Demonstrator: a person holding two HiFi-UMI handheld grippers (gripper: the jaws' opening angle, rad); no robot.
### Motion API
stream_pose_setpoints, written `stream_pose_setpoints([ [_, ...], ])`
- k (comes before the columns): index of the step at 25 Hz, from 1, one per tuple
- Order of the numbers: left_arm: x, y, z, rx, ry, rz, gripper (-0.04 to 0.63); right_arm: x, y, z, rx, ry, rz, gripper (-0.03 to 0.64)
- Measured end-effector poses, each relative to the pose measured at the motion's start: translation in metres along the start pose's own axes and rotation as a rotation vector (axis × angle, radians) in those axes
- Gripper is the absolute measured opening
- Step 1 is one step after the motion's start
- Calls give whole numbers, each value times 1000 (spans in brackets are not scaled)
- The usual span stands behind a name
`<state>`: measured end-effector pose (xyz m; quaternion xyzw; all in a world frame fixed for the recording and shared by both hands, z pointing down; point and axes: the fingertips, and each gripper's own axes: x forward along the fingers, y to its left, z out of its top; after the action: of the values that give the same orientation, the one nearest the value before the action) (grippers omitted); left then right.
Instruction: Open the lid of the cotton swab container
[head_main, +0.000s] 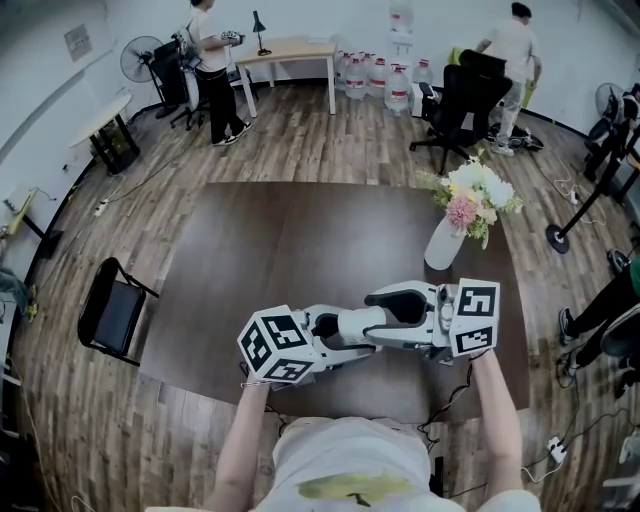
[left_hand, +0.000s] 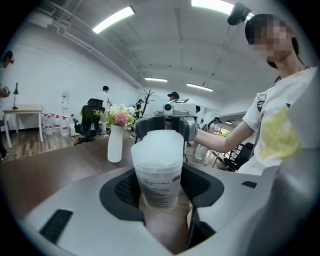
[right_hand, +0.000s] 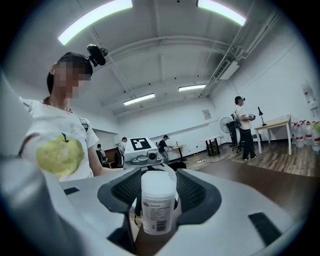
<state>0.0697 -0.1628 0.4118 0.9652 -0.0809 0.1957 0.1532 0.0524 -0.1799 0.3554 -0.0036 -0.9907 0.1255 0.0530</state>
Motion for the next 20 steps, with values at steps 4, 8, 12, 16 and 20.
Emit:
stream_pose_setpoints([
  [4, -2, 0, -2, -10, 2, -11, 242, 3, 0, -1, 9, 13, 7, 223],
  [8, -4, 2, -2, 4, 5, -1, 242, 4, -2, -1, 36, 18, 9, 219],
  [12, -2, 6, -5, 6, 6, 7, 242, 4, -7, -4, 69, 21, 11, 217],
  [16, 0, 10, -6, 69, 30, 52, 239, 4, -13, -1, 162, -31, 25, 215],
  [20, 4, 14, -10, 121, 66, 90, 236, 5, -20, 1, 253, -68, 34, 215],
])
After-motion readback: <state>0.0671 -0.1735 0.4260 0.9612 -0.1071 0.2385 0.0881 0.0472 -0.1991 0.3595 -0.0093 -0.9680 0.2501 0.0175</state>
